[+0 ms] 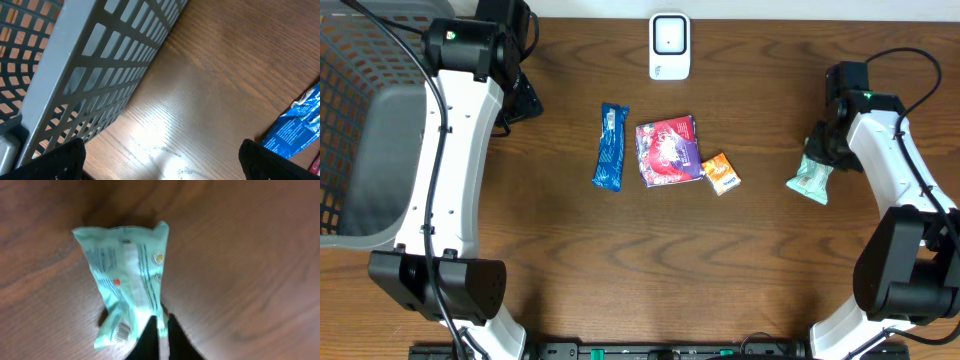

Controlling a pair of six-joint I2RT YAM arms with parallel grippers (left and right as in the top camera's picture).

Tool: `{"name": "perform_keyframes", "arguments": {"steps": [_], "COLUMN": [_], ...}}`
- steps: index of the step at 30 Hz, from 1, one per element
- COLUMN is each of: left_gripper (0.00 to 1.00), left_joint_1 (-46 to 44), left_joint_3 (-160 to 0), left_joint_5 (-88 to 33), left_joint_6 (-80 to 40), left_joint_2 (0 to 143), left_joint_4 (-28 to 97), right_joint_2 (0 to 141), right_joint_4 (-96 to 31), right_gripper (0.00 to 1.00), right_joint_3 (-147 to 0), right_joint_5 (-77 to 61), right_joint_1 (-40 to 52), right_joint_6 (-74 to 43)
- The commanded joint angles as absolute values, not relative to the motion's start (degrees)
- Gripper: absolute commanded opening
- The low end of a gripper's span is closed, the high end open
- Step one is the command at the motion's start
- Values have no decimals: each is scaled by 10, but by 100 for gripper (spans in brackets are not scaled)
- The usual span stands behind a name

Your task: Scan the item barcode

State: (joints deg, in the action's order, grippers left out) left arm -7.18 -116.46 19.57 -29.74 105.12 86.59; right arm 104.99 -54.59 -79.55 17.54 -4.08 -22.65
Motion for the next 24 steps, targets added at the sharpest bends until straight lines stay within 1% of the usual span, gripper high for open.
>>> {"name": "perform_keyframes", "arguments": {"steps": [1, 9, 13, 16, 20, 24], "left_gripper": [98, 98, 98, 98, 98, 98], "left_joint_1": [-70, -70, -70, -70, -70, -70], "left_joint_3": [-1160, -1160, -1160, -1160, -1160, -1160], "left_joint_5": [198, 198, 198, 198, 198, 198], "left_joint_6": [-294, -294, -294, -294, -294, -294], "left_joint_2": [1052, 1052, 1052, 1052, 1052, 1052], "left_joint_4": [867, 867, 867, 867, 867, 867], "right_joint_2": [1057, 1058, 1058, 1058, 1056, 1056], "right_joint_4": [-520, -416, -352, -327, -342, -414], "right_gripper": [1, 1, 1, 1, 1, 1], "right_joint_3": [-772, -676, -615, -581, -587, -650], "right_joint_5": [178, 156, 115, 95, 96, 98], "right_joint_1": [-41, -41, -41, -41, -41, -41], "right_joint_6": [-233, -234, -233, -234, -230, -211]}}
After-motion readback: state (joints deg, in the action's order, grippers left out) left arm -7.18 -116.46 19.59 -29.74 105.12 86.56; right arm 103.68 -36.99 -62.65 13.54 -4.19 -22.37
